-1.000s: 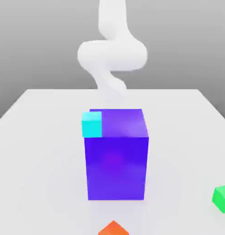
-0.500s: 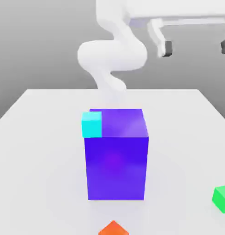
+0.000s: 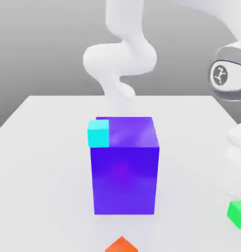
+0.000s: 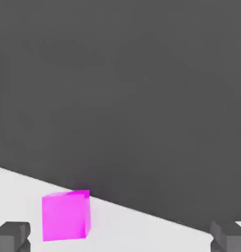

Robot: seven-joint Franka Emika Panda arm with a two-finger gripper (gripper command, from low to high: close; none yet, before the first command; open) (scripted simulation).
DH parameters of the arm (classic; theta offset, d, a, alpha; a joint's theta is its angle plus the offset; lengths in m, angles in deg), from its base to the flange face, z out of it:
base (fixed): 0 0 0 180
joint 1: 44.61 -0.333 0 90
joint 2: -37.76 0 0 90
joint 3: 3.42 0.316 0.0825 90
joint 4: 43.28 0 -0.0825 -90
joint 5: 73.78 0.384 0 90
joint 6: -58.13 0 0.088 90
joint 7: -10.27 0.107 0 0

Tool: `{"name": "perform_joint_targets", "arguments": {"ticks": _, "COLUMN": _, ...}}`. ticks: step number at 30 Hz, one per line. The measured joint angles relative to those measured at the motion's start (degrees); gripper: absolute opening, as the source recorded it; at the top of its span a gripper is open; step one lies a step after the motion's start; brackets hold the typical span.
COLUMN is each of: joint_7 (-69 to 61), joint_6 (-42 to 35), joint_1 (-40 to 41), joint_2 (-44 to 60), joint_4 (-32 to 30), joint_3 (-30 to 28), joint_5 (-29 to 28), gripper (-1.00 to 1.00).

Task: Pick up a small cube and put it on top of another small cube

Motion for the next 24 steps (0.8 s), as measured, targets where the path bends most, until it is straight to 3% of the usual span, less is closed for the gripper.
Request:
{"name": "perform_joint_targets", "arguments": {"ticks": 7, "joint_7": 3.2, "joint_6": 5.5, "joint_1": -4.7, "joint_2": 14.6, "joint_4": 3.7, "joint_3": -1.6, "joint_5": -3.3, "gripper": 0.0}}
{"name": "perform_joint_targets", "arguments": {"ticks": 8, "joint_7": 3.4, "joint_6": 6.6, "joint_1": -5.0, "joint_2": 16.2, "joint_4": 4.1, "joint_3": -1.9, "joint_5": -3.6, "gripper": -1.0}}
{"name": "perform_joint_targets", "arguments": {"ticks": 14, "joint_7": 3.4, "joint_6": 7.2, "joint_1": -5.1, "joint_2": 17.0, "joint_4": 4.3, "joint_3": -2.1, "joint_5": -3.6, "gripper": -1.0}}
{"name": "perform_joint_targets", "arguments": {"ticks": 18, "joint_7": 2.5, "joint_6": 3.0, "joint_1": -4.3, "joint_2": 11.5, "joint_4": 2.9, "joint_3": -1.0, "joint_5": -2.3, "gripper": -1.0}}
{"name": "perform_joint_targets", "arguments": {"ticks": 24, "joint_7": -1.8, "joint_6": 2.5, "joint_1": -4.5, "joint_2": 0.5, "joint_4": -7.7, "joint_3": 2.4, "joint_5": -1.8, "gripper": -1.0}}
